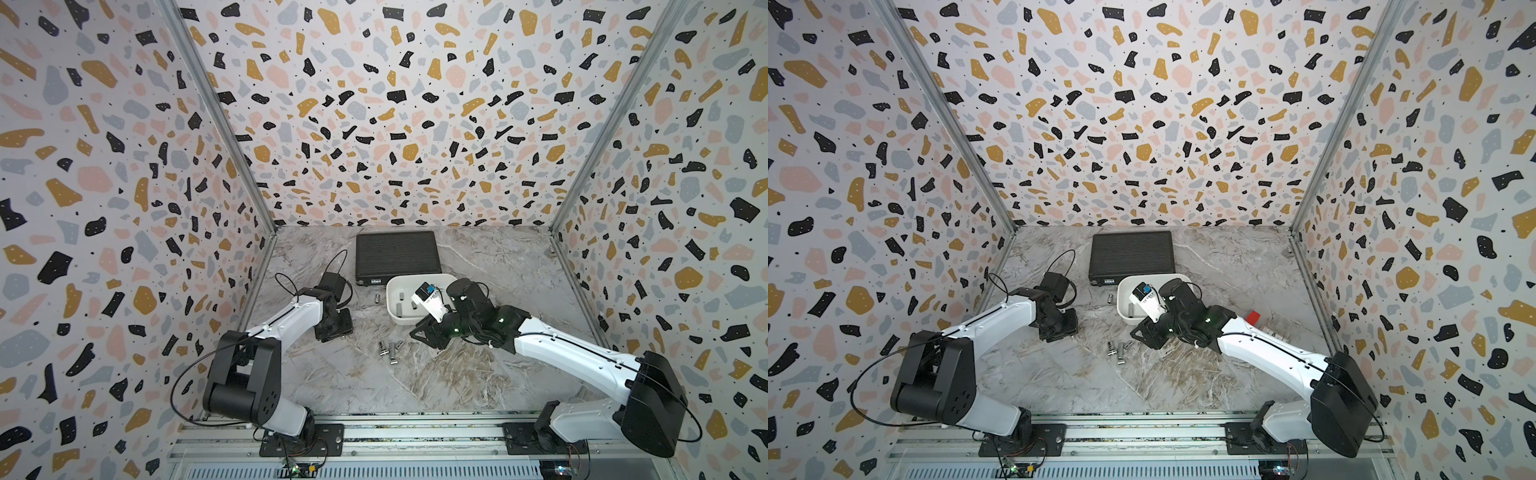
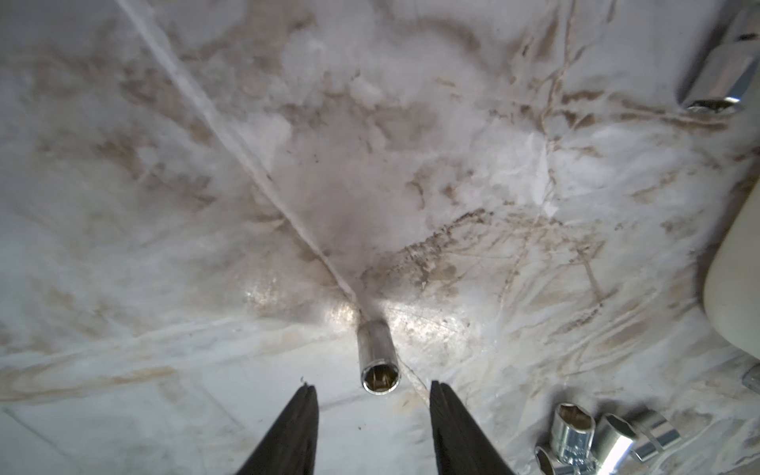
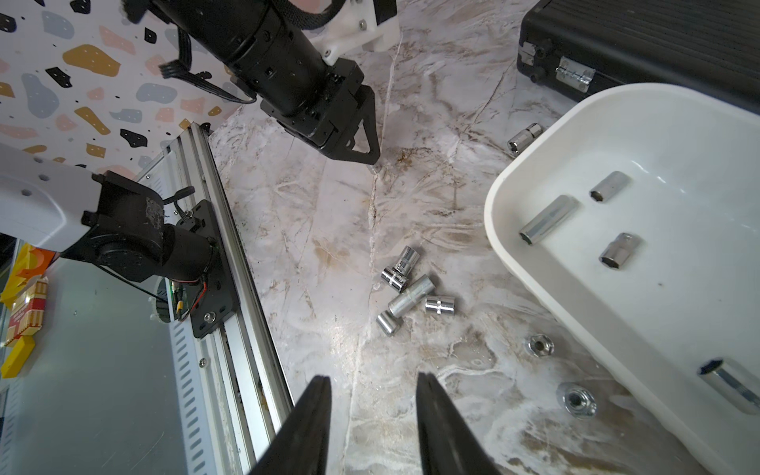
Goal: Put the socket on the desktop into the storage box
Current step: Pick up the socket head at the center of the board.
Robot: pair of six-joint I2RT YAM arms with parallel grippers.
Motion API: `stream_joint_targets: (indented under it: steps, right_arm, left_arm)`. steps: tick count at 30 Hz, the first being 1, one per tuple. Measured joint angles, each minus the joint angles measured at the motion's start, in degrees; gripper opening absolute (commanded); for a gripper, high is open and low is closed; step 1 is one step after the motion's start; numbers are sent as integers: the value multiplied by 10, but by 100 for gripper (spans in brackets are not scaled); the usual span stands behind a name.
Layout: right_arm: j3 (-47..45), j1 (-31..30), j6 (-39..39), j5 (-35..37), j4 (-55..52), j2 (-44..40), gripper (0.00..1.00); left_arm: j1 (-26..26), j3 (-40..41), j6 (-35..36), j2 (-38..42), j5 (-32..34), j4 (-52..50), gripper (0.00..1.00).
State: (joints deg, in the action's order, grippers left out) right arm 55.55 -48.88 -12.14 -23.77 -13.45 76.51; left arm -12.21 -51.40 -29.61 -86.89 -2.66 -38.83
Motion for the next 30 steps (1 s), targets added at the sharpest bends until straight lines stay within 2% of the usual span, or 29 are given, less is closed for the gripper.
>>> stream_joint_targets:
  steps: [20, 26, 30]
  right_arm:
    - [0, 0, 0, 14, 2, 2, 39]
    - [0, 0, 0, 16, 2, 2, 39]
    - [0, 0, 0, 17, 2, 2, 39]
  left_arm:
    - [0, -18, -4, -56, 6, 12, 38]
    - [0, -18, -10, -68, 6, 17, 31]
    - [0, -18, -12, -76, 5, 17, 18]
